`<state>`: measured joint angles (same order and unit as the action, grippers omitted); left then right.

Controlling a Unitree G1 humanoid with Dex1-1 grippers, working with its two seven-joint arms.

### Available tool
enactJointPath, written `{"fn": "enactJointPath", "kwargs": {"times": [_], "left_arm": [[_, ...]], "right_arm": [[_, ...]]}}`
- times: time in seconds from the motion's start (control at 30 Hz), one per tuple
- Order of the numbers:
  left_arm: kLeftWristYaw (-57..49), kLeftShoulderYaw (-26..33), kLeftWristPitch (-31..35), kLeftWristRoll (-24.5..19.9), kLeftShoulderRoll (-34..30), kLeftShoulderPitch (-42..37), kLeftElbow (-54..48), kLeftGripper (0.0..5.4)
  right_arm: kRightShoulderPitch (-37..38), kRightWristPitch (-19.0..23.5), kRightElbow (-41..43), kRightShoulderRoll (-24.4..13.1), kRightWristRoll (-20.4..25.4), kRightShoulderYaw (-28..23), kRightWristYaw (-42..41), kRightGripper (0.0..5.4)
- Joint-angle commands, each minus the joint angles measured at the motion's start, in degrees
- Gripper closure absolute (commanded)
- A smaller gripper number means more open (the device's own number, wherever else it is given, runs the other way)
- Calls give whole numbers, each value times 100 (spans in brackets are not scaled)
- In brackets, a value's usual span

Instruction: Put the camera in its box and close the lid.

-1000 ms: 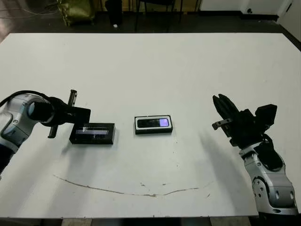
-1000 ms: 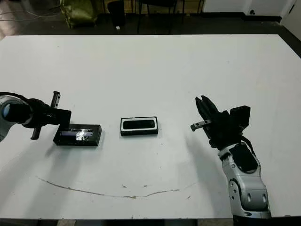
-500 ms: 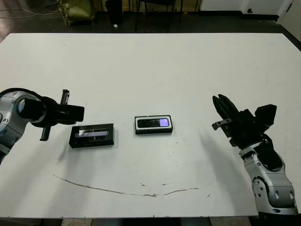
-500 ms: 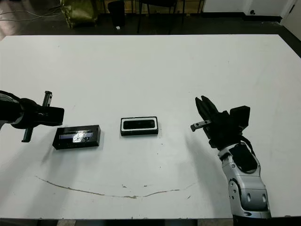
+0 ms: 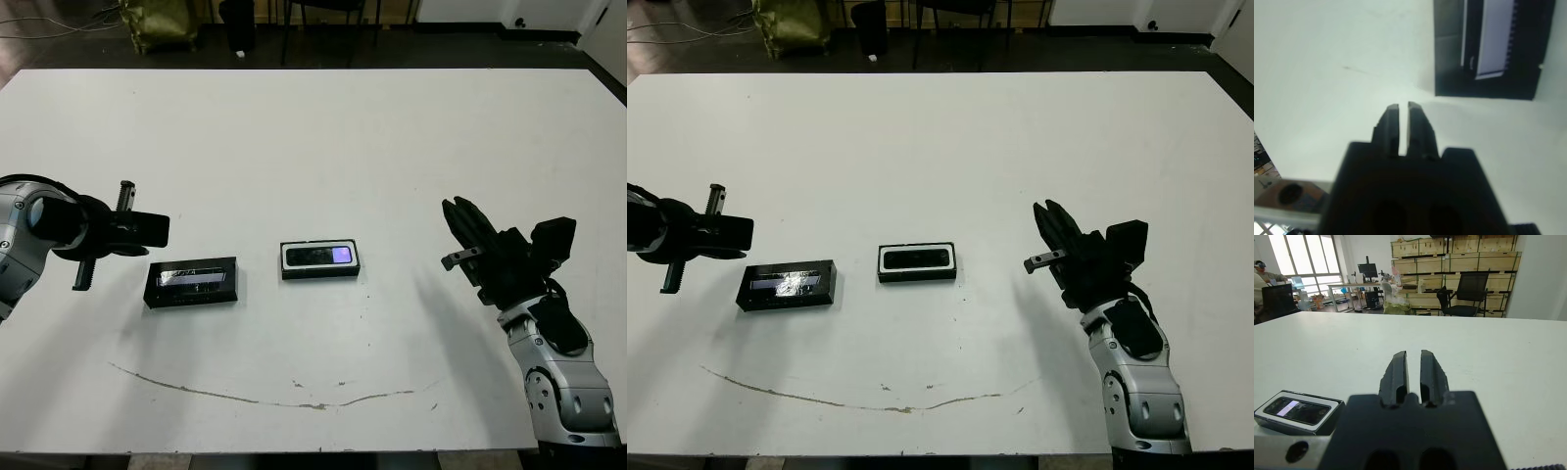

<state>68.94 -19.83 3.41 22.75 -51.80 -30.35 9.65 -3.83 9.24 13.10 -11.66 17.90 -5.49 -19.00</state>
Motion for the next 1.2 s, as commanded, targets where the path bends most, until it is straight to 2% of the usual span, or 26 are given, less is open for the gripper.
{"fn": "enactJointPath", "kwargs": {"times": [0.03, 0.5, 0.6, 0.83, 1.0, 1.2], "left_arm": [[27, 33, 78, -91, -31, 182, 81, 538], [-784, 203, 75, -210, 219, 560, -111, 538], [-1234, 298, -183, -136, 240, 691, -176, 538], [-2139, 610, -602, -295, 481, 928, 6, 538], [-2127, 584, -824, -378, 525, 882, 192, 538], [-1666, 373, -485, -134, 375, 823, -132, 538]], "right_arm": [[62, 80, -66, -30, -30, -21, 33, 540], [95, 135, -26, -37, 0, -24, 27, 540], [107, 160, 8, -34, -24, -11, 55, 540], [120, 117, -17, -16, -12, -19, 30, 540], [133, 52, -35, -26, -37, -26, 8, 540], [112, 55, -64, -36, -31, -32, -10, 540]]}}
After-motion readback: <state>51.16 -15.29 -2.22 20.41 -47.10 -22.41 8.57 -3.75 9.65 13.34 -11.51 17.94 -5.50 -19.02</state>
